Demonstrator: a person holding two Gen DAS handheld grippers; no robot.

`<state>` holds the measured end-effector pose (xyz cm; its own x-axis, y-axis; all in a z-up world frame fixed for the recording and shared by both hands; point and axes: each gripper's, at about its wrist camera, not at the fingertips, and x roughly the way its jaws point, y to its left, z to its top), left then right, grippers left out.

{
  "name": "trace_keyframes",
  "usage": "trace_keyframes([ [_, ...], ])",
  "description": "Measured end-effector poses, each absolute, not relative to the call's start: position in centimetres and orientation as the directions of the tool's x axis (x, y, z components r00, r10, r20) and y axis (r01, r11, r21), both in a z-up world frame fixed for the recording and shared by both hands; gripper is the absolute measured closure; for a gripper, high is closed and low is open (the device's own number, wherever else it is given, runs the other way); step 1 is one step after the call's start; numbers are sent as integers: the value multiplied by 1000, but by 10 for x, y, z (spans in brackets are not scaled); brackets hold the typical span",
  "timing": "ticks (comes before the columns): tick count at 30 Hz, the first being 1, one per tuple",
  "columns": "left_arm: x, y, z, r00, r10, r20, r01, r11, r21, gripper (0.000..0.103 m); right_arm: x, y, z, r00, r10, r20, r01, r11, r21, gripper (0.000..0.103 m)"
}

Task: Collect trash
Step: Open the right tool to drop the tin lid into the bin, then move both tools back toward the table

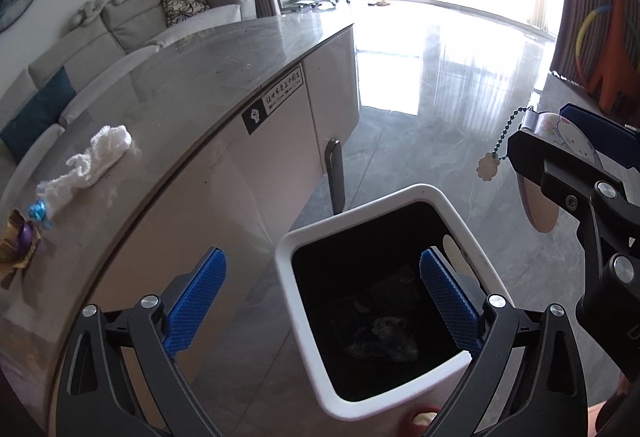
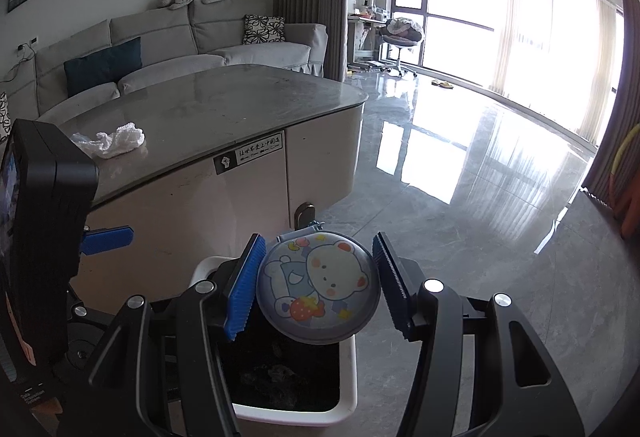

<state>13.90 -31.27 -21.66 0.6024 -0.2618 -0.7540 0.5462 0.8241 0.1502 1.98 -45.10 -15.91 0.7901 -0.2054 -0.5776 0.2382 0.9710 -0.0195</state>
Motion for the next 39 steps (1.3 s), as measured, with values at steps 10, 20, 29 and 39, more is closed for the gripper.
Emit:
trace_keyframes([
  [10, 149, -269, -191, 712, -192, -676, 426, 882, 199, 6, 33, -434, -167, 777, -181, -603, 188, 981, -51, 46],
  [20, 159, -249, -182, 721, -175, -671, 385, 906, 178, 6, 51, -417, -193, 728, -214, -651, 158, 977, -145, 5],
  [29, 155, -235, -170, 735, -174, -656, 361, 918, 162, 6, 53, -409, -198, 725, -275, -632, 155, 958, -239, 5],
  [39, 145, -227, -150, 754, -181, -632, 357, 920, 163, 6, 55, -404, -178, 758, -245, -604, 164, 969, -187, 5],
])
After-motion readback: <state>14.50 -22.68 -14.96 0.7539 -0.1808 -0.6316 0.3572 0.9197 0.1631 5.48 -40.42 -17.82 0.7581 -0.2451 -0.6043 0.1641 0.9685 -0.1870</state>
